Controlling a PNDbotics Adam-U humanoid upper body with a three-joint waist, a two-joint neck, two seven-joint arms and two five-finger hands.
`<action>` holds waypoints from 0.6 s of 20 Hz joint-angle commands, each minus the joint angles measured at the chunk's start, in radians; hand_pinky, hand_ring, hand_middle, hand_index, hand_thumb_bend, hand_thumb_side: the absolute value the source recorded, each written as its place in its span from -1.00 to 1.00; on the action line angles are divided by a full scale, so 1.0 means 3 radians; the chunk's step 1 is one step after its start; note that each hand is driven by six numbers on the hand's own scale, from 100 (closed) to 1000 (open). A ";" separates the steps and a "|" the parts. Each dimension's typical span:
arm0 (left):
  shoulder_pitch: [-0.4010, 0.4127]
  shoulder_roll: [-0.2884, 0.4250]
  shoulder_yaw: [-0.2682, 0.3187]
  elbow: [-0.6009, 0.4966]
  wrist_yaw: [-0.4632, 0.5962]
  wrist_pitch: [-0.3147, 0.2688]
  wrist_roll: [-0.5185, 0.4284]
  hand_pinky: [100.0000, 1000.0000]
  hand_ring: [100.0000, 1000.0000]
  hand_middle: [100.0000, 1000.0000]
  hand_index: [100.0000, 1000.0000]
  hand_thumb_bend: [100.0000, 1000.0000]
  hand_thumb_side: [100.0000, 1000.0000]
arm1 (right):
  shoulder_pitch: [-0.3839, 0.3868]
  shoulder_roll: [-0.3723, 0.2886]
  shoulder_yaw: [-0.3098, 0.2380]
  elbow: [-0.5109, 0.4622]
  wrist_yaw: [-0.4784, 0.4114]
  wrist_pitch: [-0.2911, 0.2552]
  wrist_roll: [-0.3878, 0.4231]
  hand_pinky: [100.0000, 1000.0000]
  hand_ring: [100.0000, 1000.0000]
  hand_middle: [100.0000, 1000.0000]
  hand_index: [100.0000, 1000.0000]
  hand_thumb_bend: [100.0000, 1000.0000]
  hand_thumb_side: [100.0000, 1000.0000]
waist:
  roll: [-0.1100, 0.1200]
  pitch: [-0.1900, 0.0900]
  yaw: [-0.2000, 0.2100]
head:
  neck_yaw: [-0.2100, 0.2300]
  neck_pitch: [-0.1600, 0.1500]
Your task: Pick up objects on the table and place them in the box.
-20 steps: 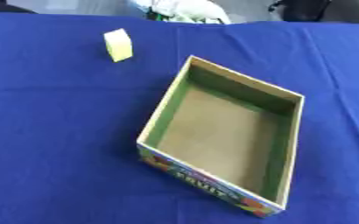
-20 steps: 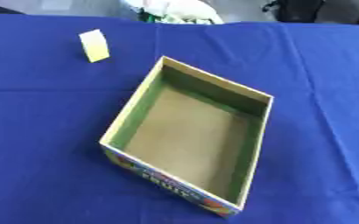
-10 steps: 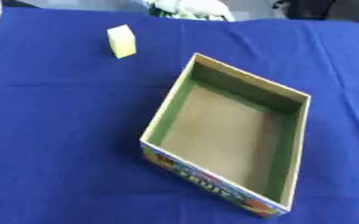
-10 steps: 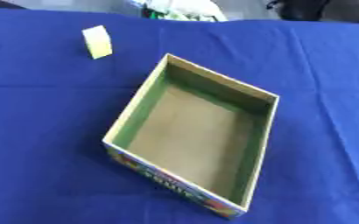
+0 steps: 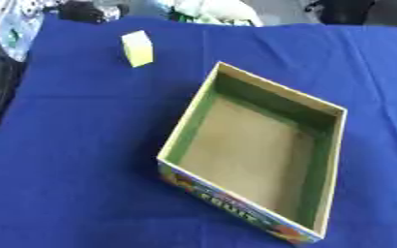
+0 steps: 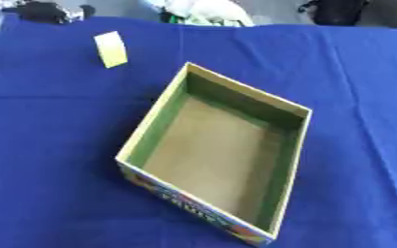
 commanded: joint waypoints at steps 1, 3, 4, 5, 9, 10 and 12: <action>-0.0095 0.0010 -0.0037 -0.0101 -0.0019 -0.0047 -0.0270 0.59 0.80 0.96 0.94 0.25 0.53 | -0.0027 -0.0097 -0.0005 -0.0069 -0.0016 0.0001 0.0013 0.06 0.19 -0.01 0.56 -1.00 1.00 | 0.0007 -0.0057 -0.0010 | -0.0002 -0.0046; -0.0096 -0.0004 -0.0060 -0.0130 0.0015 -0.0080 -0.0385 0.60 0.81 0.98 0.95 0.32 0.51 | -0.0027 -0.0095 -0.0006 -0.0069 -0.0015 0.0002 0.0015 0.06 0.19 -0.01 0.56 -1.00 1.00 | 0.0009 -0.0056 -0.0013 | -0.0008 -0.0048; -0.0099 -0.0012 -0.0068 -0.0141 0.0036 -0.0092 -0.0432 0.62 0.82 0.98 0.95 0.34 0.50 | -0.0027 -0.0095 -0.0006 -0.0069 -0.0015 0.0002 0.0016 0.06 0.19 -0.01 0.56 -1.00 1.00 | 0.0008 -0.0056 -0.0014 | -0.0013 -0.0049; -0.0102 -0.0018 -0.0073 -0.0151 0.0057 -0.0098 -0.0471 0.64 0.83 0.99 0.94 0.34 0.48 | -0.0027 -0.0094 -0.0005 -0.0069 -0.0016 0.0002 0.0017 0.06 0.19 -0.01 0.56 -1.00 1.00 | 0.0008 -0.0056 -0.0015 | -0.0016 -0.0049; -0.0118 -0.0041 -0.0073 -0.0191 0.0265 -0.0090 -0.0591 0.74 0.93 1.00 0.95 0.43 0.48 | -0.0025 -0.0087 -0.0005 -0.0069 -0.0017 0.0009 0.0022 0.06 0.19 -0.01 0.56 -1.00 1.00 | 0.0006 -0.0054 -0.0019 | -0.0015 -0.0050; -0.0126 -0.0039 -0.0079 -0.0211 0.0294 -0.0072 -0.0619 0.74 0.92 1.00 0.94 0.44 0.48 | -0.0025 -0.0085 -0.0006 -0.0069 -0.0018 0.0011 0.0022 0.06 0.19 -0.01 0.56 -1.00 1.00 | 0.0007 -0.0054 -0.0021 | -0.0012 -0.0050; -0.0141 -0.0031 -0.0083 -0.0237 0.0296 -0.0020 -0.0659 0.74 0.93 1.00 0.96 0.47 0.48 | -0.0027 -0.0084 -0.0005 -0.0069 -0.0019 0.0011 0.0024 0.06 0.19 -0.01 0.56 -1.00 1.00 | 0.0011 -0.0054 -0.0023 | -0.0007 -0.0052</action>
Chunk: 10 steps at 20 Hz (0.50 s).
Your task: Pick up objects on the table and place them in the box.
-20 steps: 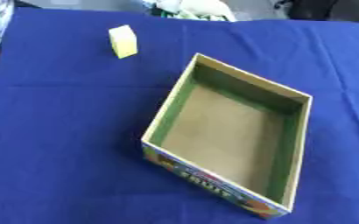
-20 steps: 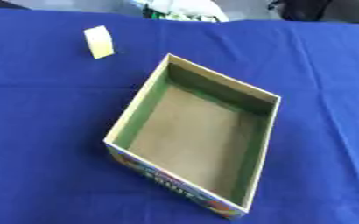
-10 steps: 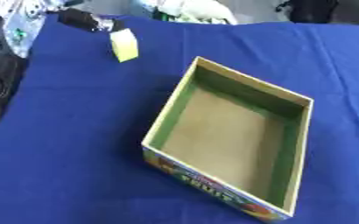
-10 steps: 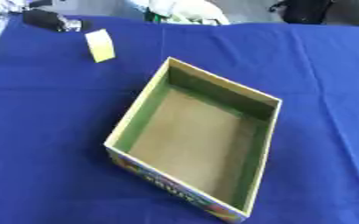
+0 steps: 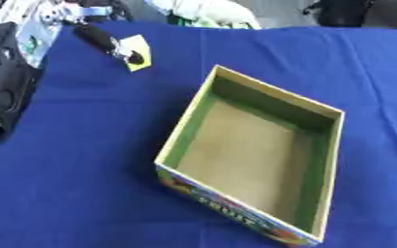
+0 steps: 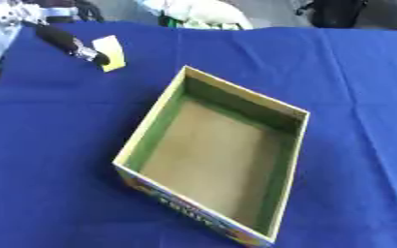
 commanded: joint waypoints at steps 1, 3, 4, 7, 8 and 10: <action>-0.0115 0.0046 0.0000 -0.0105 0.0014 0.0077 -0.0061 0.75 0.93 1.00 0.96 0.47 0.48 | -0.0028 -0.0084 -0.0006 -0.0069 -0.0019 -0.0004 0.0008 0.06 0.19 -0.01 0.56 -1.00 1.00 | 0.0012 -0.0061 -0.0011 | 0.0002 -0.0033; -0.0122 0.0039 0.0010 -0.0099 -0.0065 0.0140 -0.0050 0.76 0.94 1.00 0.98 0.46 0.46 | -0.0032 -0.0082 -0.0004 -0.0069 -0.0021 -0.0004 0.0010 0.06 0.19 -0.01 0.56 -1.00 1.00 | 0.0015 -0.0059 -0.0017 | 0.0007 -0.0043; -0.0125 0.0039 0.0015 -0.0094 -0.0125 0.0176 -0.0028 0.76 0.94 1.00 0.98 0.45 0.44 | -0.0032 -0.0081 -0.0005 -0.0069 -0.0021 -0.0003 0.0011 0.06 0.19 -0.01 0.56 -1.00 1.00 | 0.0017 -0.0057 -0.0020 | 0.0009 -0.0047; -0.0135 0.0033 0.0031 -0.0074 -0.0314 0.0268 0.0064 0.77 0.94 1.00 1.00 0.45 0.42 | -0.0032 -0.0078 -0.0008 -0.0069 -0.0022 -0.0002 0.0011 0.06 0.19 -0.01 0.56 -1.00 1.00 | 0.0019 -0.0047 -0.0028 | 0.0017 -0.0056; -0.0139 0.0026 0.0041 -0.0063 -0.0360 0.0292 0.0093 0.77 0.94 1.00 1.00 0.45 0.42 | -0.0033 -0.0077 -0.0009 -0.0069 -0.0022 -0.0002 0.0010 0.05 0.18 -0.01 0.56 -1.00 1.00 | 0.0019 -0.0042 -0.0031 | 0.0021 -0.0058; -0.0146 0.0022 0.0055 -0.0043 -0.0427 0.0329 0.0142 0.76 0.94 1.00 1.00 0.44 0.41 | -0.0038 -0.0076 -0.0011 -0.0069 -0.0023 -0.0004 0.0008 0.05 0.18 -0.01 0.56 -1.00 1.00 | 0.0021 -0.0026 -0.0037 | 0.0032 -0.0073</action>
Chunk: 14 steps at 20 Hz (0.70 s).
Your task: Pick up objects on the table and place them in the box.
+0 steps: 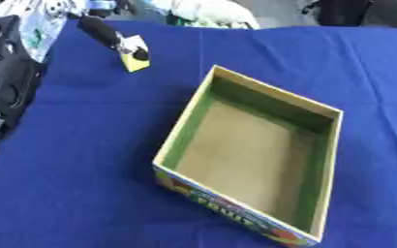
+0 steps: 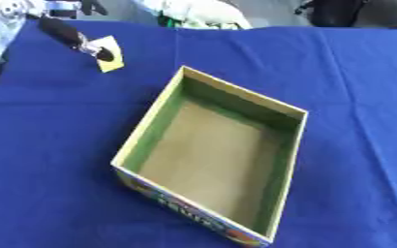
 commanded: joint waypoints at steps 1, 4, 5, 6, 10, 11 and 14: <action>-0.0118 0.0036 0.0053 -0.0015 -0.0116 0.0065 0.0077 0.76 0.94 1.00 1.00 0.44 0.41 | -0.0031 -0.0076 -0.0013 -0.0069 -0.0022 -0.0006 0.0005 0.05 0.18 -0.01 0.56 -1.00 1.00 | 0.0004 -0.0046 -0.0014 | 0.0023 -0.0052; -0.0126 0.0045 0.0084 0.0028 -0.0169 0.0119 0.0121 0.75 0.94 1.00 0.99 0.44 0.42 | -0.0041 -0.0074 -0.0019 -0.0069 -0.0024 -0.0008 -0.0002 0.05 0.18 -0.01 0.56 -1.00 1.00 | 0.0009 -0.0016 -0.0026 | 0.0037 -0.0089; -0.0127 0.0048 0.0098 0.0045 -0.0173 0.0137 0.0131 0.75 0.94 1.00 0.99 0.44 0.42 | -0.0045 -0.0072 -0.0022 -0.0069 -0.0025 -0.0009 -0.0005 0.05 0.18 -0.01 0.56 -1.00 1.00 | 0.0010 -0.0003 -0.0029 | 0.0038 -0.0101; -0.0128 0.0052 0.0109 0.0061 -0.0178 0.0154 0.0140 0.75 0.94 1.00 0.99 0.44 0.43 | -0.0051 -0.0070 -0.0024 -0.0069 -0.0025 -0.0010 -0.0007 0.05 0.18 -0.01 0.56 -1.00 1.00 | 0.0011 0.0009 -0.0032 | 0.0039 -0.0111; -0.0134 0.0068 0.0160 0.0115 -0.0176 0.0227 0.0178 0.75 0.94 1.00 0.98 0.42 0.44 | -0.0072 -0.0064 -0.0029 -0.0069 -0.0029 -0.0016 -0.0017 0.05 0.18 -0.01 0.56 -1.00 1.00 | 0.0012 0.0062 -0.0048 | 0.0049 -0.0152; -0.0133 0.0070 0.0177 0.0118 -0.0164 0.0243 0.0189 0.76 0.94 1.00 0.98 0.42 0.44 | -0.0079 -0.0061 -0.0031 -0.0069 -0.0030 -0.0017 -0.0018 0.05 0.18 -0.01 0.56 -1.00 1.00 | 0.0013 0.0077 -0.0054 | 0.0054 -0.0166; -0.0137 0.0105 0.0221 0.0125 -0.0157 0.0315 0.0214 0.76 0.95 1.00 0.97 0.40 0.44 | -0.0096 -0.0051 -0.0034 -0.0069 -0.0033 -0.0022 -0.0023 0.05 0.18 -0.01 0.56 -1.00 1.00 | 0.0014 0.0130 -0.0074 | 0.0071 -0.0207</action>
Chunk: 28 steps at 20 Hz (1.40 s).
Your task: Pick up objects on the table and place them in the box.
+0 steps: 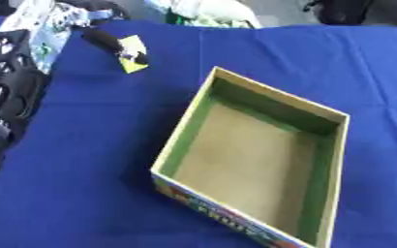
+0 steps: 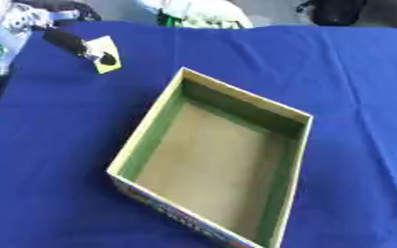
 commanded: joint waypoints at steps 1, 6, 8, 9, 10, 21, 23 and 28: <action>-0.0109 0.0121 0.0068 -0.0018 -0.0002 0.0072 0.0024 0.76 0.95 1.00 0.97 0.39 0.43 | -0.0023 -0.0051 -0.0033 -0.0069 -0.0022 -0.0011 -0.0013 0.05 0.18 -0.02 0.56 -1.00 1.00 | 0.0004 -0.0038 -0.0009 | 0.0024 -0.0066; -0.0119 0.0181 0.0104 0.0007 0.0029 0.0107 -0.0017 0.76 0.95 1.00 0.96 0.30 0.41 | -0.0037 -0.0040 -0.0040 -0.0069 -0.0022 -0.0013 -0.0024 0.05 0.18 -0.02 0.56 -1.00 1.00 | -0.0003 0.0038 0.0004 | 0.0029 -0.0098; -0.0124 0.0197 0.0115 0.0011 0.0068 0.0119 -0.0033 0.76 0.95 1.00 0.96 0.29 0.41 | -0.0046 -0.0033 -0.0041 -0.0069 -0.0022 -0.0014 -0.0025 0.05 0.18 -0.02 0.56 -1.00 1.00 | -0.0008 0.0067 0.0014 | 0.0032 -0.0118; -0.0124 0.0205 0.0118 0.0011 0.0082 0.0128 -0.0035 0.76 0.95 1.00 0.95 0.28 0.41 | -0.0050 -0.0028 -0.0041 -0.0069 -0.0022 -0.0014 -0.0023 0.05 0.18 -0.02 0.56 -1.00 1.00 | -0.0012 0.0081 0.0017 | 0.0033 -0.0126; -0.0124 0.0213 0.0122 0.0008 0.0095 0.0138 -0.0034 0.76 0.95 1.00 0.95 0.26 0.41 | -0.0051 -0.0023 -0.0040 -0.0069 -0.0022 -0.0014 -0.0022 0.05 0.18 -0.02 0.56 -1.00 1.00 | -0.0016 0.0094 0.0018 | 0.0033 -0.0134; -0.0110 0.0244 0.0204 0.0070 0.0309 0.0245 -0.0006 0.74 0.92 1.00 0.83 0.04 0.41 | -0.0070 0.0009 -0.0040 -0.0069 -0.0028 -0.0013 -0.0016 0.05 0.18 -0.02 0.56 -1.00 1.00 | -0.0046 0.0182 -0.0024 | 0.0071 -0.0222; -0.0106 0.0238 0.0193 0.0068 0.0381 0.0225 -0.0012 0.73 0.91 1.00 0.81 0.02 0.41 | -0.0067 0.0016 -0.0042 -0.0069 -0.0026 -0.0007 -0.0015 0.05 0.18 -0.03 0.56 -1.00 1.00 | -0.0048 0.0189 -0.0029 | 0.0073 -0.0219; -0.0106 0.0227 0.0156 0.0038 0.0438 0.0145 0.0004 0.64 0.82 0.95 0.72 -0.14 0.36 | -0.0064 0.0031 -0.0045 -0.0069 -0.0021 0.0004 -0.0008 0.05 0.18 -0.03 0.56 -1.00 1.00 | -0.0043 0.0196 -0.0037 | 0.0076 -0.0208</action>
